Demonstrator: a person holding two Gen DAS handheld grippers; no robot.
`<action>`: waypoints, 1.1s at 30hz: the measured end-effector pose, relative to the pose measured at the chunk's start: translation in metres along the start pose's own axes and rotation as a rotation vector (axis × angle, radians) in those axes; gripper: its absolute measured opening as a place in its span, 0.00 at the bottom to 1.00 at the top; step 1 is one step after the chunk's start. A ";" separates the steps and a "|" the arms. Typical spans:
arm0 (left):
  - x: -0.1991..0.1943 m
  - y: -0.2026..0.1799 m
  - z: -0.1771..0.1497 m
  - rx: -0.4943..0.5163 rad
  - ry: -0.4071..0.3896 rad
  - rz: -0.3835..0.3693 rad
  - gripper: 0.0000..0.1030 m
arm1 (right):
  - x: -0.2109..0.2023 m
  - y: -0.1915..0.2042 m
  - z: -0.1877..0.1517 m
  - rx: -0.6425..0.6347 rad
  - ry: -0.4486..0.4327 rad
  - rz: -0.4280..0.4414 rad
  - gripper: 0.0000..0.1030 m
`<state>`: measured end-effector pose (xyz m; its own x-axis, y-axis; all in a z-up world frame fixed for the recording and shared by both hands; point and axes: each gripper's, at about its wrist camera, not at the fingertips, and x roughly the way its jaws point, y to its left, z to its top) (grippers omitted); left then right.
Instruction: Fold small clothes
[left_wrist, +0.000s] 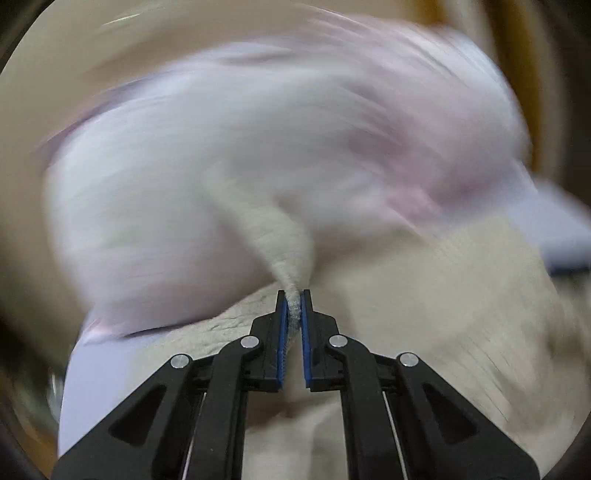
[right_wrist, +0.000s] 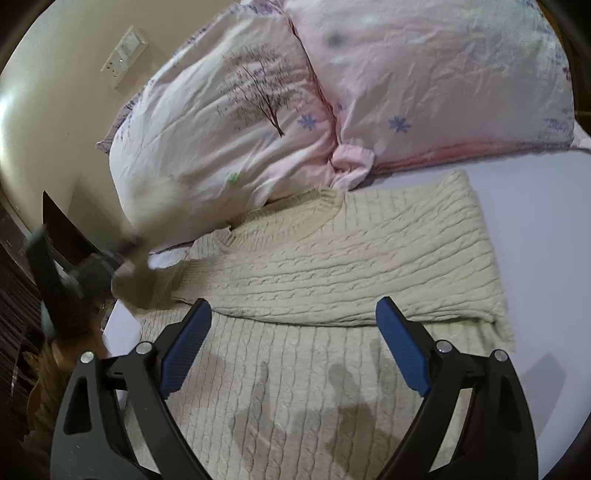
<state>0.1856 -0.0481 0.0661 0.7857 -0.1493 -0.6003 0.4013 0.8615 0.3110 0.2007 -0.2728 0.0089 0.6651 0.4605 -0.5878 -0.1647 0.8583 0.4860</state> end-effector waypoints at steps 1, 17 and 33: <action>0.009 -0.032 -0.005 0.091 0.035 -0.030 0.08 | 0.001 -0.005 0.000 0.022 0.012 -0.001 0.88; -0.082 0.023 -0.127 -0.232 0.186 -0.039 0.52 | 0.085 -0.015 0.028 0.105 0.204 -0.030 0.17; -0.083 0.028 -0.159 -0.321 0.231 -0.069 0.60 | -0.004 -0.040 0.027 0.127 -0.122 -0.220 0.43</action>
<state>0.0569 0.0655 0.0075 0.6206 -0.1303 -0.7732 0.2534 0.9665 0.0404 0.2244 -0.3153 0.0089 0.7586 0.2287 -0.6101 0.0812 0.8959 0.4368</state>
